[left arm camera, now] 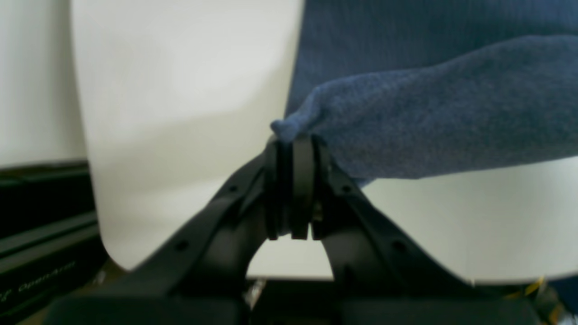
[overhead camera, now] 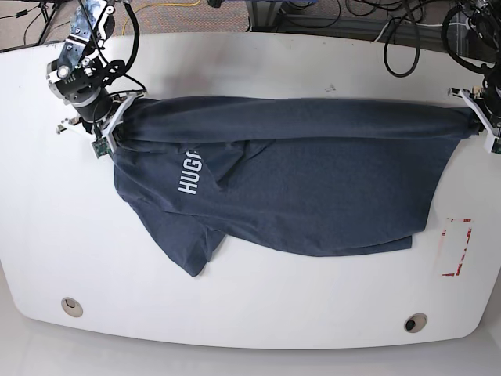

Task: Layout the t-shirt on the table in an organized manner, then fold the t-shirt properly
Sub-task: 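Lay the shirt flat, dragging it toward the robot with both grippers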

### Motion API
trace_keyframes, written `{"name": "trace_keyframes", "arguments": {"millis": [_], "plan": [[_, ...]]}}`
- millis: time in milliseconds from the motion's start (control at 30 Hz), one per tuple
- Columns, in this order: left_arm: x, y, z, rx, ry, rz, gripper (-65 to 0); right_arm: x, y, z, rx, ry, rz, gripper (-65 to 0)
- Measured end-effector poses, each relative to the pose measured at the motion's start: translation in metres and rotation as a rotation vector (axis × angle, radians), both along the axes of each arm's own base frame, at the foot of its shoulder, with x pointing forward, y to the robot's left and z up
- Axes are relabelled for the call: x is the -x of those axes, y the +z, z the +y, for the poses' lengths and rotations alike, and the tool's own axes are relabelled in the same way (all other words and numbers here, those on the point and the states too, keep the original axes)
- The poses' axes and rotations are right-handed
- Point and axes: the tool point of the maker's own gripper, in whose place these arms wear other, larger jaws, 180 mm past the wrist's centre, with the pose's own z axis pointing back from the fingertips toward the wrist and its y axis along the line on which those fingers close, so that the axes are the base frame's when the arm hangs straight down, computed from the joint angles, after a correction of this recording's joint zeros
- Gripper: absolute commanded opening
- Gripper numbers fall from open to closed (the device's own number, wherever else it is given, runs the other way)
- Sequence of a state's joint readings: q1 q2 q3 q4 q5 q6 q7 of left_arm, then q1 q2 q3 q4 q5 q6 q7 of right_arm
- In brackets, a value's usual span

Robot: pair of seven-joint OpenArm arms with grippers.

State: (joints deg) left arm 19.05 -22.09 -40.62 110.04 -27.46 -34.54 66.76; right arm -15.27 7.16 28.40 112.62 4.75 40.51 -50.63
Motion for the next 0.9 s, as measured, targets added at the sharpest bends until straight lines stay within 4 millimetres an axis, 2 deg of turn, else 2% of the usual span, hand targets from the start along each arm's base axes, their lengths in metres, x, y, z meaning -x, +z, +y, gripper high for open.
{"name": "trace_keyframes", "arguments": {"millis": [333,900], "plan": [[0.011,-0.008,0.000,0.003,0.000,0.036,-65.0,0.029,-0.020,0.008,-0.030,-0.020,0.075,-65.0],[0.033,-0.038,0.011,0.047,0.056,0.133,-65.0,0.071,-0.042,0.017,-0.061,-0.035,0.176,-65.0]]}}
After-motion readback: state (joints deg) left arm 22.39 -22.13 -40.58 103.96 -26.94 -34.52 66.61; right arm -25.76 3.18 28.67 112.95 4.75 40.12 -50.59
